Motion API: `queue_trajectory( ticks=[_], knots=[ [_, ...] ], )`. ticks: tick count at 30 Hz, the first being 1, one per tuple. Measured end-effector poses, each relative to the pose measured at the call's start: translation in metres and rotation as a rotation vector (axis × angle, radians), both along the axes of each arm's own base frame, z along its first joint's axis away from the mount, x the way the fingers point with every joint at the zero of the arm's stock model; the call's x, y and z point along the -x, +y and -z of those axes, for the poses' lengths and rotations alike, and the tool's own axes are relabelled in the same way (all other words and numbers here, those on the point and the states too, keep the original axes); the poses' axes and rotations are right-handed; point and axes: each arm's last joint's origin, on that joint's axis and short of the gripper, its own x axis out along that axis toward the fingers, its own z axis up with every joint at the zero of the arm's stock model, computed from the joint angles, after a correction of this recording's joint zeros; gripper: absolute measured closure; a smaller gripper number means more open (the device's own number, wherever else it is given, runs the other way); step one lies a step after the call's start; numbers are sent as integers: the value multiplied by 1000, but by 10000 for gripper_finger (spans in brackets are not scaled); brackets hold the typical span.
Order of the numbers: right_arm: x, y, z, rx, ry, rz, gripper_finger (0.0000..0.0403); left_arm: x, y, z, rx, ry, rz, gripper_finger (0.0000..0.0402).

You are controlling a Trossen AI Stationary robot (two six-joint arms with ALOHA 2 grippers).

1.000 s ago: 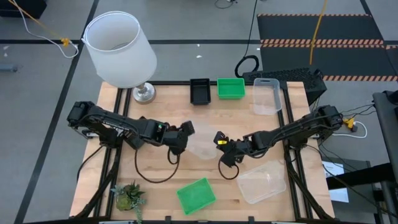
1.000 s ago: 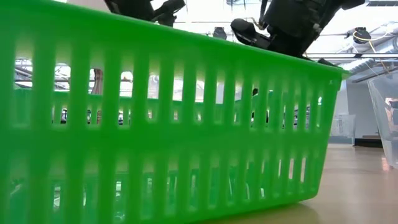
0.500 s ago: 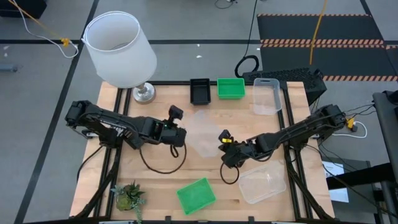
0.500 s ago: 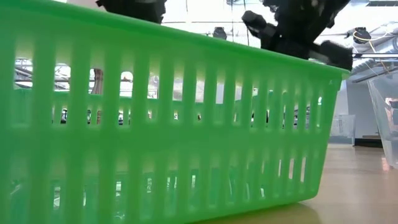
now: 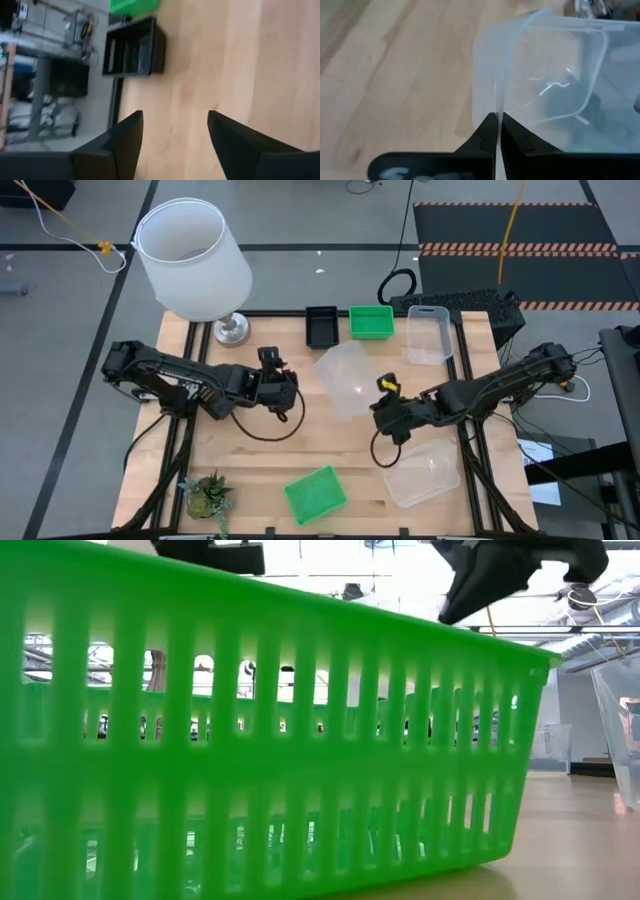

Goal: Stack baskets by color
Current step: Stack the middle transparent bin on top of the top right transparent bin

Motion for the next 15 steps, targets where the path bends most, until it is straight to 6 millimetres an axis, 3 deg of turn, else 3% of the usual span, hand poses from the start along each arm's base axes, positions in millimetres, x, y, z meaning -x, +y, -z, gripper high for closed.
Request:
queue_trajectory(
  ticks=[7, 15],
  knots=[
    [14, -17, -39, 19, 131, 116, 403, -8, -4, 33, 102, -139, 124, 192],
    [26, -45, -58, 48, 262, 226, 403, -9, -4, 48, 133, -274, 126, 194]
  ],
)
